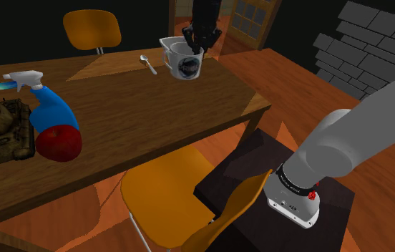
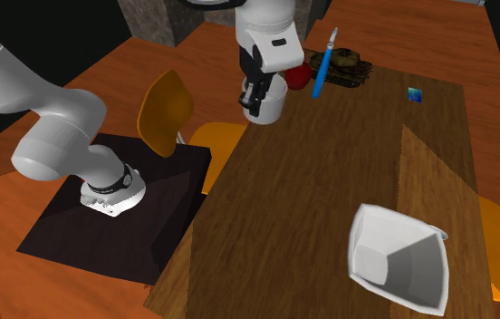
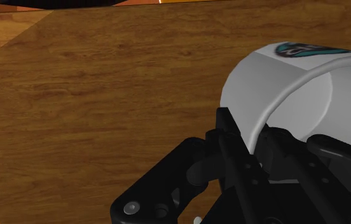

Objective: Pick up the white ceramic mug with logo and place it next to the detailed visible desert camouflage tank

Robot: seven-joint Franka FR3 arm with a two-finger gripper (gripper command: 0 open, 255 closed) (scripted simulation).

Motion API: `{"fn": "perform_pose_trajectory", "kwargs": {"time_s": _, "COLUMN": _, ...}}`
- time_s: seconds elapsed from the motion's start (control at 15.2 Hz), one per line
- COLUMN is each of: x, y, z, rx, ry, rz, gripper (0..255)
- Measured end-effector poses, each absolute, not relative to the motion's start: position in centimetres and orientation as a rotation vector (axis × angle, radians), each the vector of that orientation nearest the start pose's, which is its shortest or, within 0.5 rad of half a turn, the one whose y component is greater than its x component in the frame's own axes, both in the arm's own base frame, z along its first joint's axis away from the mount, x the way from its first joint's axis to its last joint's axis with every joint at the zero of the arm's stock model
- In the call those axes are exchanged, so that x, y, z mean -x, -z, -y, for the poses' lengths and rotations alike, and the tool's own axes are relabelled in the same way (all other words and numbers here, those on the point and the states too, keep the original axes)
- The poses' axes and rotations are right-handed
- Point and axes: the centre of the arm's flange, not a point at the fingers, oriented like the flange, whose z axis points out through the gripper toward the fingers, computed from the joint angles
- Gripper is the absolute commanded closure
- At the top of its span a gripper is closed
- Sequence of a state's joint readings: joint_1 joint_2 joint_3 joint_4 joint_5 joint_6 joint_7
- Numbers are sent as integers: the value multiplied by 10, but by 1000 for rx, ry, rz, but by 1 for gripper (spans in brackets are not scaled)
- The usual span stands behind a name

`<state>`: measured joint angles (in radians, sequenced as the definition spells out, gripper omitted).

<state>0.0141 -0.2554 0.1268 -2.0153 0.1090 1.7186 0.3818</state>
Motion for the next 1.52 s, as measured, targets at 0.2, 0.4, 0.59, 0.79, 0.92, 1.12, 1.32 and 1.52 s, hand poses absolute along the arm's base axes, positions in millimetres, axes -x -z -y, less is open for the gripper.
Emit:
{"fn": "perform_pose_trajectory", "kwargs": {"time_s": 0.2, "x": -482, "y": -556, "z": -116, "rx": 3052, "ry": -94, "rz": -404, "gripper": 255}}
{"fn": "perform_pose_trajectory", "kwargs": {"time_s": 0.4, "x": -491, "y": -559, "z": -155, "rx": 3052, "ry": -93, "rz": -404, "gripper": 255}}
{"fn": "perform_pose_trajectory", "kwargs": {"time_s": 0.59, "x": -508, "y": -558, "z": -193, "rx": 3053, "ry": -94, "rz": -403, "gripper": 255}}
{"fn": "perform_pose_trajectory", "kwargs": {"time_s": 0.79, "x": -519, "y": -562, "z": -230, "rx": 3052, "ry": -95, "rz": -403, "gripper": 255}}
{"fn": "perform_pose_trajectory", "kwargs": {"time_s": 0.92, "x": -529, "y": -562, "z": -254, "rx": 3052, "ry": -93, "rz": -403, "gripper": 255}}
{"fn": "perform_pose_trajectory", "kwargs": {"time_s": 1.12, "x": -539, "y": -559, "z": -296, "rx": 3052, "ry": -94, "rz": -402, "gripper": 255}}
{"fn": "perform_pose_trajectory", "kwargs": {"time_s": 1.32, "x": -551, "y": -557, "z": -332, "rx": 3052, "ry": -95, "rz": -403, "gripper": 255}}
{"fn": "perform_pose_trajectory", "kwargs": {"time_s": 1.52, "x": -563, "y": -555, "z": -363, "rx": 3052, "ry": -95, "rz": -402, "gripper": 255}}
